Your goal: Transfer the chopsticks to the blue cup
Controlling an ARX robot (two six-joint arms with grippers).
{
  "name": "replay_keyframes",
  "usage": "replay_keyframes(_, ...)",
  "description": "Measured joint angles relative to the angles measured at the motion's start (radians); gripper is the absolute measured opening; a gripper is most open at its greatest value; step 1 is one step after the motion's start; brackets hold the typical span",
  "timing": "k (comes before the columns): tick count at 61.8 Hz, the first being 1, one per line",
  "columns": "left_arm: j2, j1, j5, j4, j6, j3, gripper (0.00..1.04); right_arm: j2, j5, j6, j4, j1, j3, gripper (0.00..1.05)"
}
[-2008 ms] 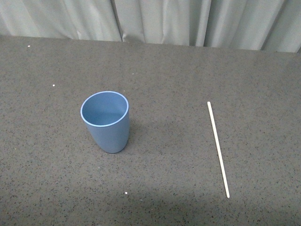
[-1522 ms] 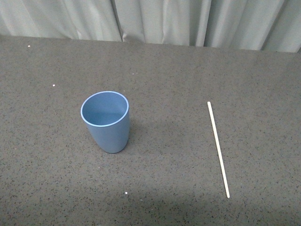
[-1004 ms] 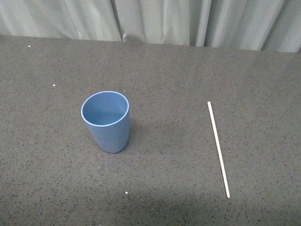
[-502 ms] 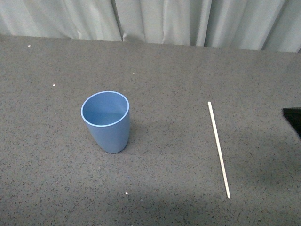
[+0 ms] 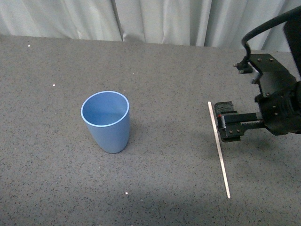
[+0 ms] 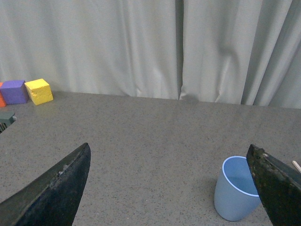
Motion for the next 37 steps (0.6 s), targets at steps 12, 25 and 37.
replay_keyframes(12, 0.000, 0.000, 0.000, 0.000, 0.000, 0.000, 0.98, 0.098, 0.021, 0.036, -0.041, 0.020, 0.097, 0.95)
replay_keyframes(25, 0.000, 0.000, 0.000, 0.000, 0.000, 0.000, 0.98, 0.162, 0.027, 0.088, -0.099, 0.038, 0.180, 0.95)
replay_keyframes(37, 0.000, 0.000, 0.000, 0.000, 0.000, 0.000, 0.98, 0.200, 0.038, 0.093, -0.154, 0.047, 0.229, 0.73)
